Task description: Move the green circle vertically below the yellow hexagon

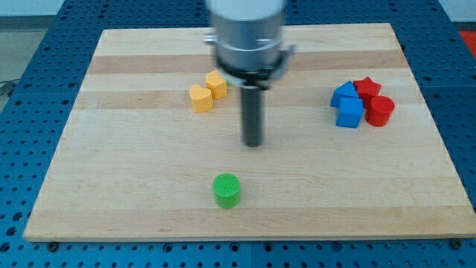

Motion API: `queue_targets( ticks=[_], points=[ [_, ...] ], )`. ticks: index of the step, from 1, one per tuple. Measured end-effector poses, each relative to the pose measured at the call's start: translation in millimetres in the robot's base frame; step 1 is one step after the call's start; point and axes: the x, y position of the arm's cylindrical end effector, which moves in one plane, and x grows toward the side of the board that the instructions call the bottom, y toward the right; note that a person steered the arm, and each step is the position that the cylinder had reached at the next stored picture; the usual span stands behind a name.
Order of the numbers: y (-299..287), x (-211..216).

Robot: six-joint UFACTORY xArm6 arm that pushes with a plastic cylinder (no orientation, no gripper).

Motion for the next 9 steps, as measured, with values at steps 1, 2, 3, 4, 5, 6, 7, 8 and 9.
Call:
queue_targets(
  ticks=[1,2,3,4,5,6,7,8,9],
  points=[
    [42.4,55.5],
    [-7.2,130.8],
    [-7.2,130.9],
    [-30.3,122.2],
    [-42.6,110.5],
    [-48.5,90.2],
    [-56.4,64.9],
    [-67.9,31.7],
    [-61.7,48.7]
  ],
)
